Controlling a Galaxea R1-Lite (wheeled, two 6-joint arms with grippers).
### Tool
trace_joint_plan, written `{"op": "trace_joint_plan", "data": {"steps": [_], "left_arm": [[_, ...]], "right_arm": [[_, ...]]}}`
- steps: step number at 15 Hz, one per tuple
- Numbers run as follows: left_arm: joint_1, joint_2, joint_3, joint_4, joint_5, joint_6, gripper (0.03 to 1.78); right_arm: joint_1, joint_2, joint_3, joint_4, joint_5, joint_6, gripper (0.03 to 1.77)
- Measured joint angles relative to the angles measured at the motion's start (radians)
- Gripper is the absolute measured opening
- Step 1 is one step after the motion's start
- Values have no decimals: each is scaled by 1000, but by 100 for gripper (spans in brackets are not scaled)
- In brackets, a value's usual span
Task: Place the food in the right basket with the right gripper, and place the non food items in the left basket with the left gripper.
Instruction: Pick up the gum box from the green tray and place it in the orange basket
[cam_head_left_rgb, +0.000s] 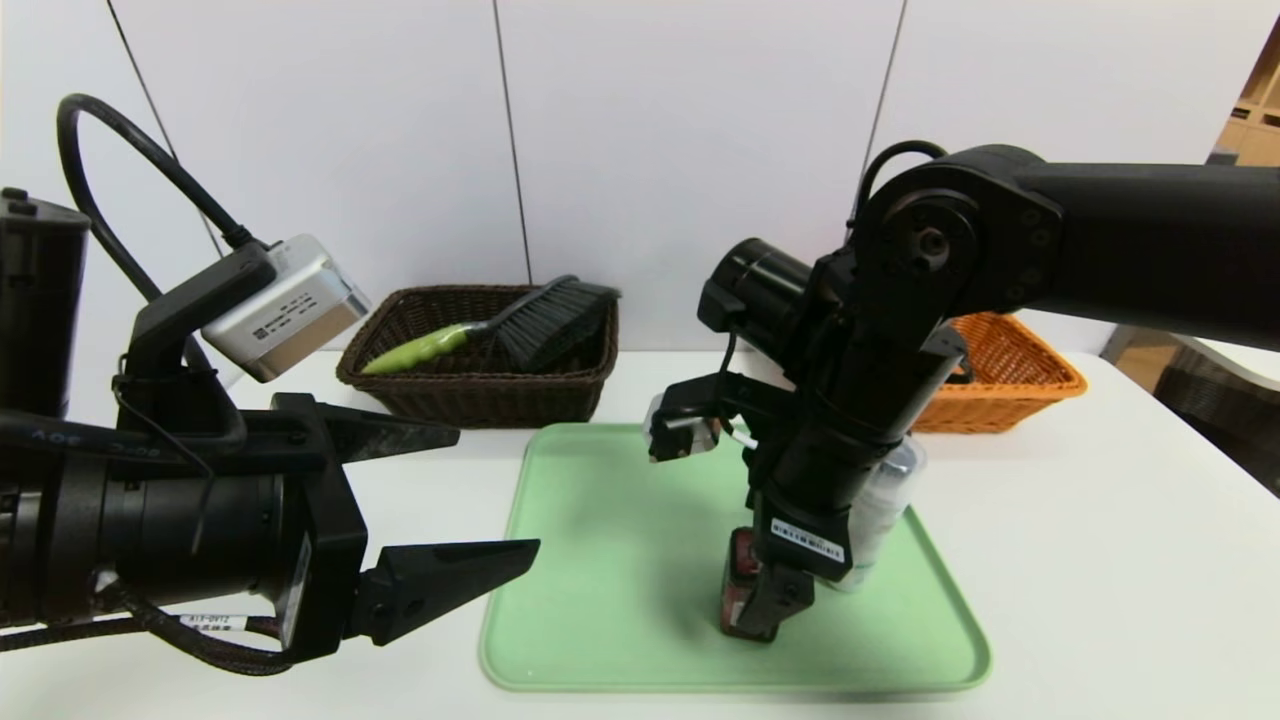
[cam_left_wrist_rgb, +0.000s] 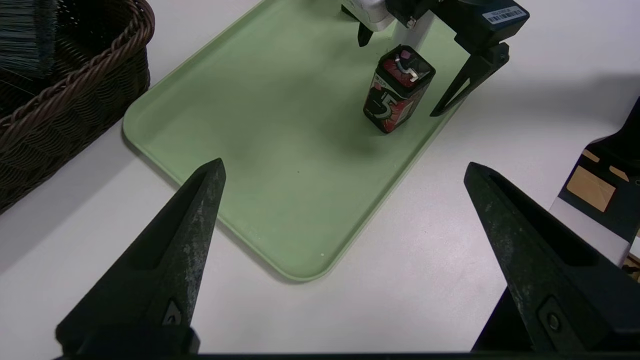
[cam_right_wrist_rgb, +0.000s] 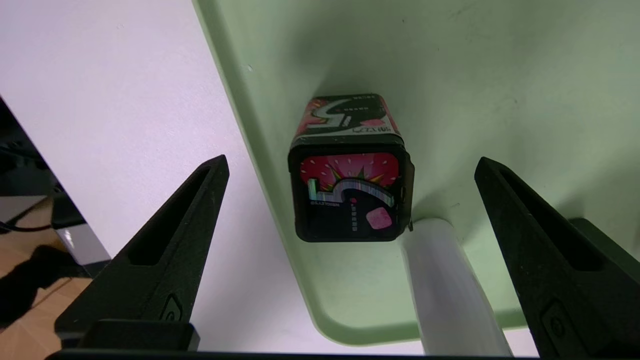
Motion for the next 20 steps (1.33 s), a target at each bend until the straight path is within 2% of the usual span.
{"op": "trace_joint_plan", "data": {"steps": [4,13,16,20], "left_arm": [[4,4,-1,-2,0,1,169],[5,10,-1,-4,-1,-2,169],[5,11,-1,-4,-1,-3,169],[6,12,-1,-4,-1,-4,169]], "right_arm": [[4,17,1,16,-27,-14,170],[21,44,1,15,-34,-18,170],[29,52,1,15,-58,-27,170],[32,60,1,15,-60,-35,170]]}}
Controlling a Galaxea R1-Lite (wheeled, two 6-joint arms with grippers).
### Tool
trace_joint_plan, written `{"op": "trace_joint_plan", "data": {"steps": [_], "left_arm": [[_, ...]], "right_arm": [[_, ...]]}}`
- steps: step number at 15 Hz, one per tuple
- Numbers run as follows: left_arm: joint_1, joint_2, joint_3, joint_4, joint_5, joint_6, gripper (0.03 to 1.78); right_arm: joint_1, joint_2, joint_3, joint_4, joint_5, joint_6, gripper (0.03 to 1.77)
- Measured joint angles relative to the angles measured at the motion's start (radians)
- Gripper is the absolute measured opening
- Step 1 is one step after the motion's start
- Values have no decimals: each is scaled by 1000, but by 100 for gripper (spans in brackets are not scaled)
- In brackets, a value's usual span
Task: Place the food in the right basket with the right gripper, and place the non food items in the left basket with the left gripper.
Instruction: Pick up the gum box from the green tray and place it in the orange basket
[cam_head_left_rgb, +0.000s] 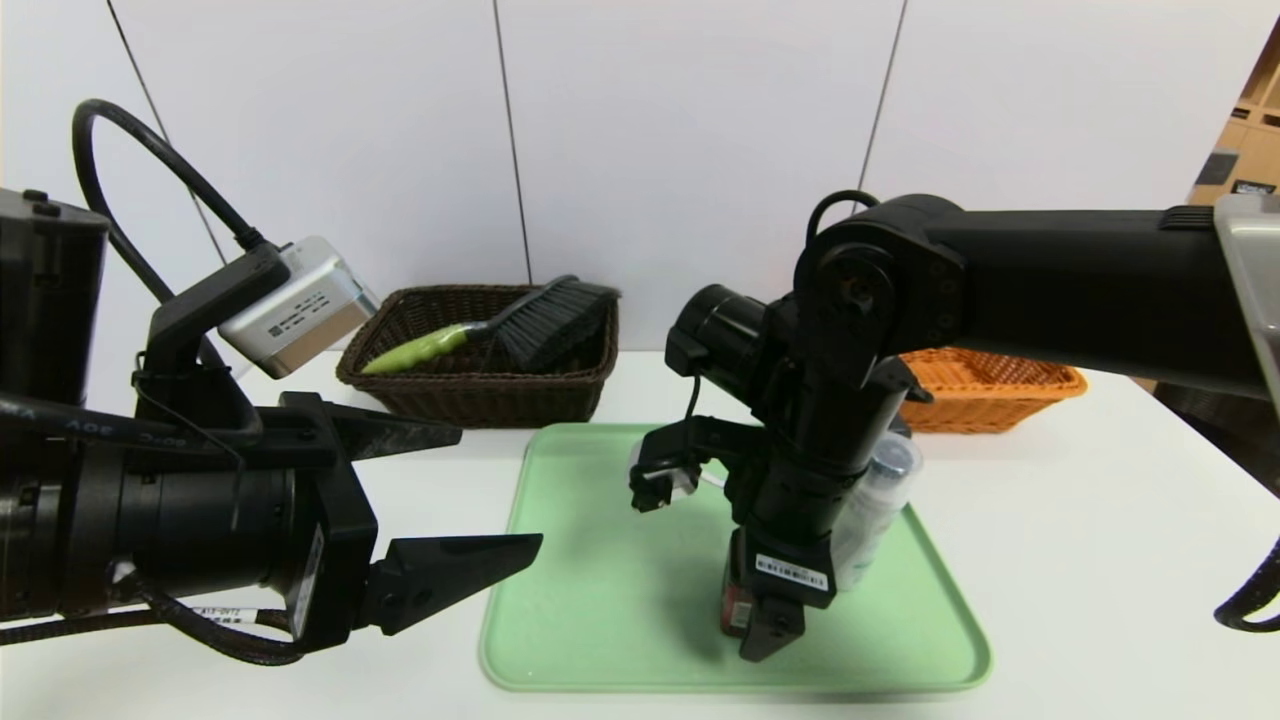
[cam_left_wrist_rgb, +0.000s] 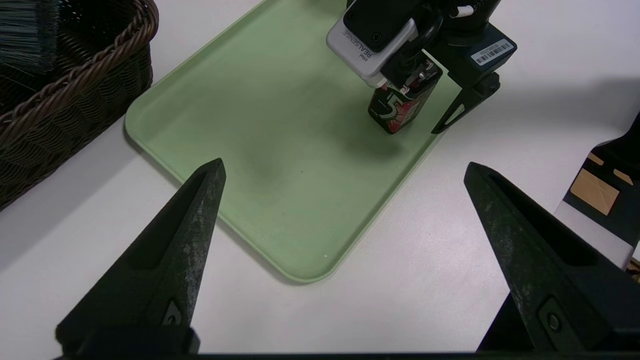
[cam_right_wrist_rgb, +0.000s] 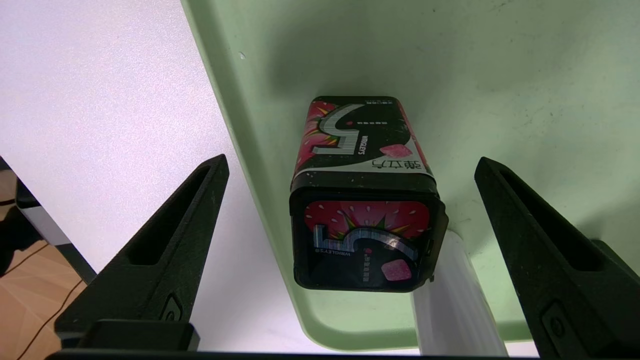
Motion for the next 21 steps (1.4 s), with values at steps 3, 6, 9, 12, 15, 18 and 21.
{"op": "trace_joint_plan", "data": {"steps": [3,6,9,12,15,18,21], "left_arm": [[2,0,0,0,0,0,169],[2,1,0,0,-1,0,169],[3,1,0,0,0,0,169],[3,1,0,-1,-1,0,169],[5,-4,-3,-3,0,-1,169],[12,-13,-9,-3,-1,-3,169],[13,-24,-11,-3,-2,-4,169]], "right_arm": [[0,3,0,-1,-1,-2,146],[0,7,0,-2,-1,0,102],[0,8,-1,-2,-2,-1,78],[1,5,-5,-11,0,0,78],[7,-12,-6,-75,4,15,78],[4,-50,-6,-181,6,67,78],[-8,-103,-6,-264,6,149,78]]}}
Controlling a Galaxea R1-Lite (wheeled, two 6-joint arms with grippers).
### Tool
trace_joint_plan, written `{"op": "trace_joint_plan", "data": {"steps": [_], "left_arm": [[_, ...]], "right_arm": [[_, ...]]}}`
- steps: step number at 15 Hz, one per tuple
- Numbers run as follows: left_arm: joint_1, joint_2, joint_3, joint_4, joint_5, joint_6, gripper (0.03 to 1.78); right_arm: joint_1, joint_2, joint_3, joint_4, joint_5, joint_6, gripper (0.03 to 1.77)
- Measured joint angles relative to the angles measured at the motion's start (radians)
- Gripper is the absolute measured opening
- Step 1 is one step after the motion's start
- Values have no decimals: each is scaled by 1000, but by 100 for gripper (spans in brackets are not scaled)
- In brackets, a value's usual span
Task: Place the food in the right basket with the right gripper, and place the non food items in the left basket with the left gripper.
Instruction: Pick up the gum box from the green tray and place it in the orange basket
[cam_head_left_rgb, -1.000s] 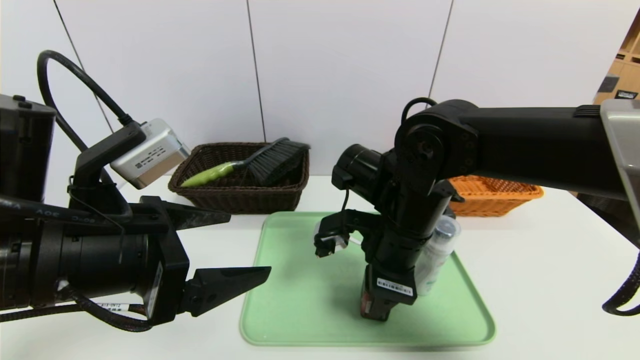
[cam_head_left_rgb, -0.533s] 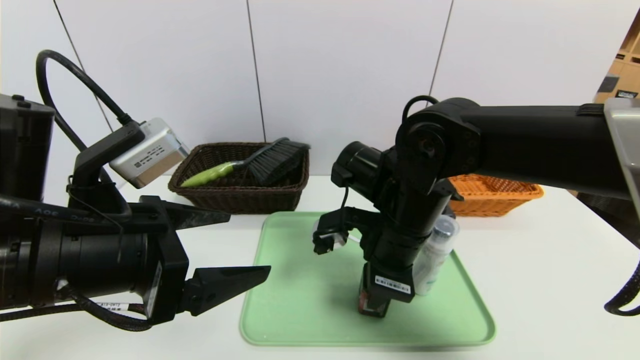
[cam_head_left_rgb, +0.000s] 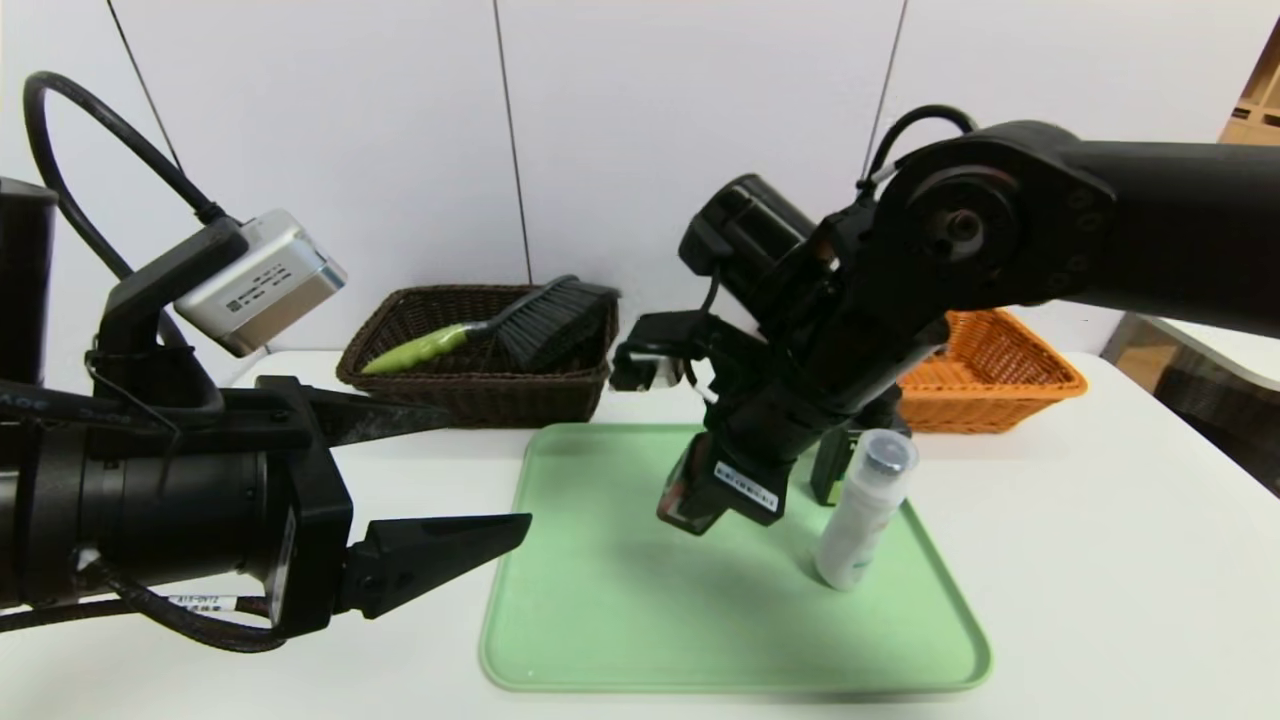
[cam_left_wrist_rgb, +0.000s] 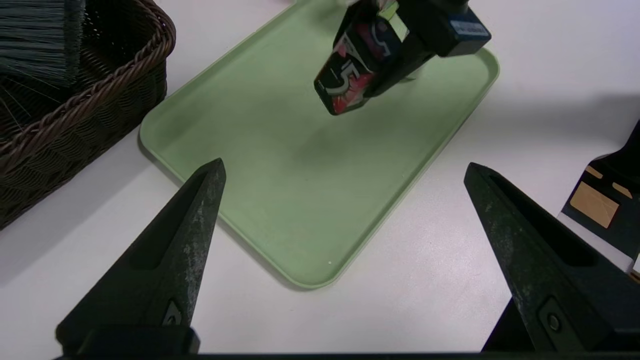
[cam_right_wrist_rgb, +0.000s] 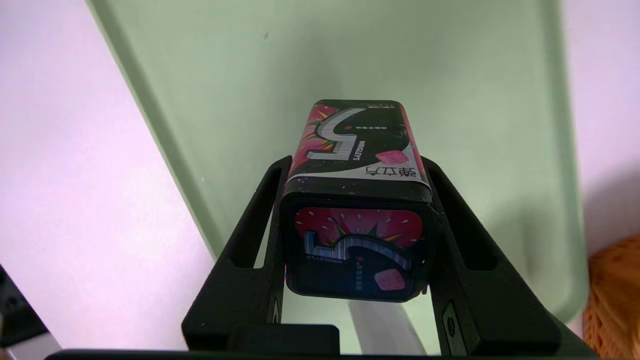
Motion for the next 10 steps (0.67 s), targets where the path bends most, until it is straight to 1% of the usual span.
{"op": "trace_joint_plan", "data": {"steps": [2,5,10], "left_arm": [[0,-6,0,0,-1,0,169],[0,-12,0,1,0,0,169],[0,-13,0,1,0,0,169]], "right_arm": [[-27,-41,0,-64,0,72,78],[-96,-110,1,-170,1,169,78],[-257,-212,4,-192,6,248,78]]}}
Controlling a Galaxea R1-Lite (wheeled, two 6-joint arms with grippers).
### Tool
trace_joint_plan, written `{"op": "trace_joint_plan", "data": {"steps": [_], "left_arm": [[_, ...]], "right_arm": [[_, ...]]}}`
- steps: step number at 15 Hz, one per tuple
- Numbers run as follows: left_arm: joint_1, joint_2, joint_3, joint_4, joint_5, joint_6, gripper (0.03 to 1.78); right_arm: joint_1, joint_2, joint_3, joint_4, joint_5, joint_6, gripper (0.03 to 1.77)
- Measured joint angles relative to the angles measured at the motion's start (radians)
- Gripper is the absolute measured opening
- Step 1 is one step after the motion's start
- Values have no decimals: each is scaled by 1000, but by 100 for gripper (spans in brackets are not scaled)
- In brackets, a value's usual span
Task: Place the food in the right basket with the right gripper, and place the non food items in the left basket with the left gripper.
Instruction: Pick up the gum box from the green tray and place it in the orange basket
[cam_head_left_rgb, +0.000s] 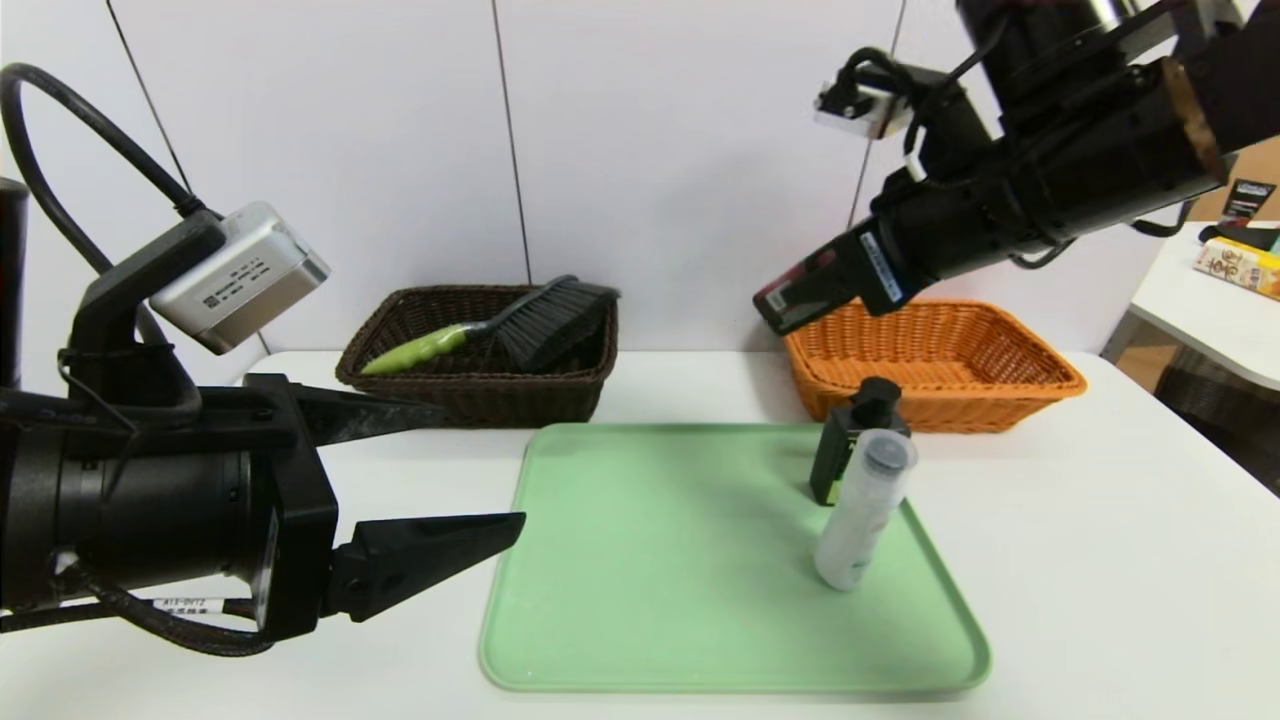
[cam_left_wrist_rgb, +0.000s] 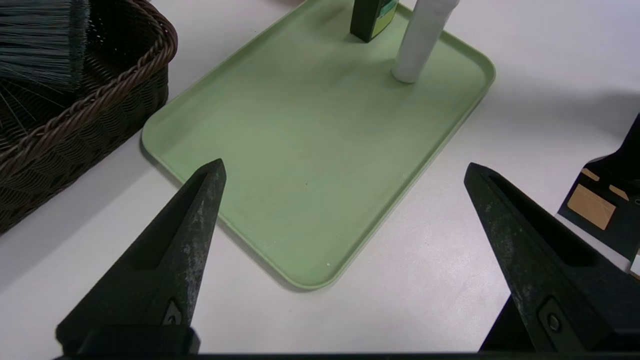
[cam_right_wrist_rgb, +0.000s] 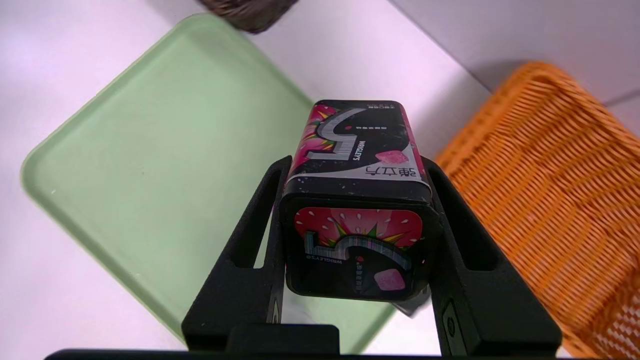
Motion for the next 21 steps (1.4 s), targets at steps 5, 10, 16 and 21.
{"op": "trace_joint_plan", "data": {"steps": [5,10,16,21], "left_arm": [[0,3,1,0,1,0,169],[0,13,1,-1,1,0,169],[0,19,3,-1,0,-1,169],[0,31,4,-1,0,-1,169]], "right_arm": [[-177,-49,5,2,-1,19,78],[-338,-3,35,-2,-4,36,78],[-433,143,28,-60,-9,154,78],[-442,245,3,-154,-30,200,78]]}}
